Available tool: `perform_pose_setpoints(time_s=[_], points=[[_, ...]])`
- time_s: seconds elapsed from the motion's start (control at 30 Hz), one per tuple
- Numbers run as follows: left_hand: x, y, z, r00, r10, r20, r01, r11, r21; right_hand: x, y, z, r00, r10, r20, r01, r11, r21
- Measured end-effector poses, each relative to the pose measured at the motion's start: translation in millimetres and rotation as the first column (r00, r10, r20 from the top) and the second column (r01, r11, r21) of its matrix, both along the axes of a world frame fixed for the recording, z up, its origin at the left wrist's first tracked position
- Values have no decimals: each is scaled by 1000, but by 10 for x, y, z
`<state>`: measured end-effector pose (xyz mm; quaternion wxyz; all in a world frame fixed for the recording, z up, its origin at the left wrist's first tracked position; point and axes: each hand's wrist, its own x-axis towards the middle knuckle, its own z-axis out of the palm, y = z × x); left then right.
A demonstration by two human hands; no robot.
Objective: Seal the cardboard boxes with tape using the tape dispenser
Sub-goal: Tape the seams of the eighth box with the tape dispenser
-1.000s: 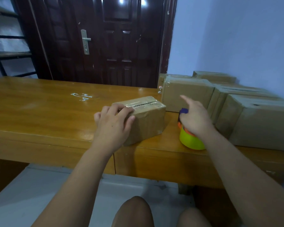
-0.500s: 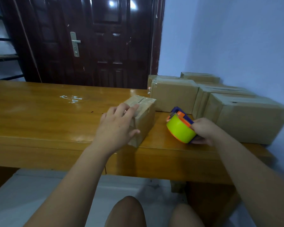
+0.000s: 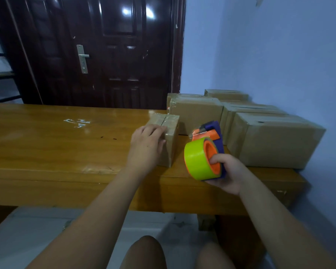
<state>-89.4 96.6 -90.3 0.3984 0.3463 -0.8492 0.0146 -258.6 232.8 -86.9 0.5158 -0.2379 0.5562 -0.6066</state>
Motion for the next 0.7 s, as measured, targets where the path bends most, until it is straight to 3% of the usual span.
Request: perform_pose_setpoints(time_s=[0.07,0.17,0.27,0.4,0.5,0.6,0.7], points=[[-13,111,86,993,16,-117,-13,999,31,23,-4,12,999,-37,-38,35,998,-50],[-15,453,303,904,-38,-426,126,975,180,84,-34,37,985,-132,-113,111,978,-177],[-95,689,465,867,-63,-495,289,872,395,163,-70,44,929,-271,-252,178,924,-338],[-243,718,478,862,-32,-506,326,799,505,247,-33,46,684,-433,-587,92,850,-519],[-301,715,462,845,-46,-533,372,767,522,296,16,62,491,-531,-690,43,806,-590],[-317,726,437,822,-16,-569,363,785,502,310,14,71,417,-564,-713,33,793,-609],[-281,713,420,728,48,-684,417,760,498,307,12,79,357,-597,-719,50,780,-624]])
